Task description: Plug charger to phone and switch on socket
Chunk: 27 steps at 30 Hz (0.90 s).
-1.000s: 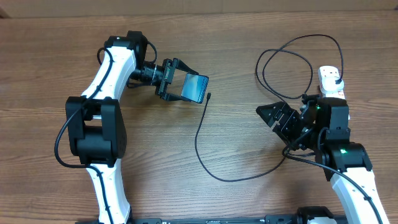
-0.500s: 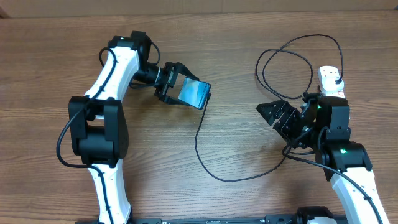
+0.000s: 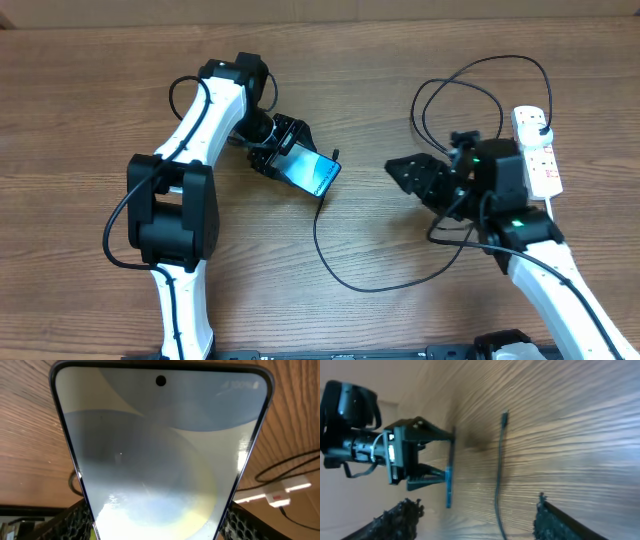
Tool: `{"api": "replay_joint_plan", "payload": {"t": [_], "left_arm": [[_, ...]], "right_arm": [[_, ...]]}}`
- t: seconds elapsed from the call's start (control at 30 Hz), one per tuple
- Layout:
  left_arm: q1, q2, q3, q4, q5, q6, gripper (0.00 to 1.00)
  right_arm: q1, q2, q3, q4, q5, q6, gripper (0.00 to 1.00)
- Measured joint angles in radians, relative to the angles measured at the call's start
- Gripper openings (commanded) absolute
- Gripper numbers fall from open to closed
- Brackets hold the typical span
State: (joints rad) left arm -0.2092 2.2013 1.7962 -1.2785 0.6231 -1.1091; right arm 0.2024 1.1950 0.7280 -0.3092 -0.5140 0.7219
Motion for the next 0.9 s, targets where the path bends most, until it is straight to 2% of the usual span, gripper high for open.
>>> {"api": "replay_joint_plan", "payload": {"t": [0.17, 0.27, 0.43, 0.7, 0.9], "left_arm": [[-0.001, 0.000, 0.000, 0.000, -0.019, -0.011, 0.48], [-0.001, 0.000, 0.000, 0.000, -0.023, -0.016, 0.47], [-0.001, 0.000, 0.000, 0.000, -0.016, -0.018, 0.47], [-0.035, 0.000, 0.000, 0.000, -0.006, -0.018, 0.48], [-0.077, 0.000, 0.000, 0.003, 0.000, -0.030, 0.49]], "right_arm": [[0.103, 0.083, 0.002, 0.063, 0.058, 0.065, 0.66], [0.153, 0.127, 0.002, 0.141, 0.082, 0.092, 0.59], [0.233, 0.189, 0.003, 0.235, 0.120, 0.120, 0.54], [0.265, 0.275, 0.003, 0.296, 0.140, 0.153, 0.51], [0.301, 0.275, 0.003, 0.323, 0.160, 0.167, 0.40]]}}
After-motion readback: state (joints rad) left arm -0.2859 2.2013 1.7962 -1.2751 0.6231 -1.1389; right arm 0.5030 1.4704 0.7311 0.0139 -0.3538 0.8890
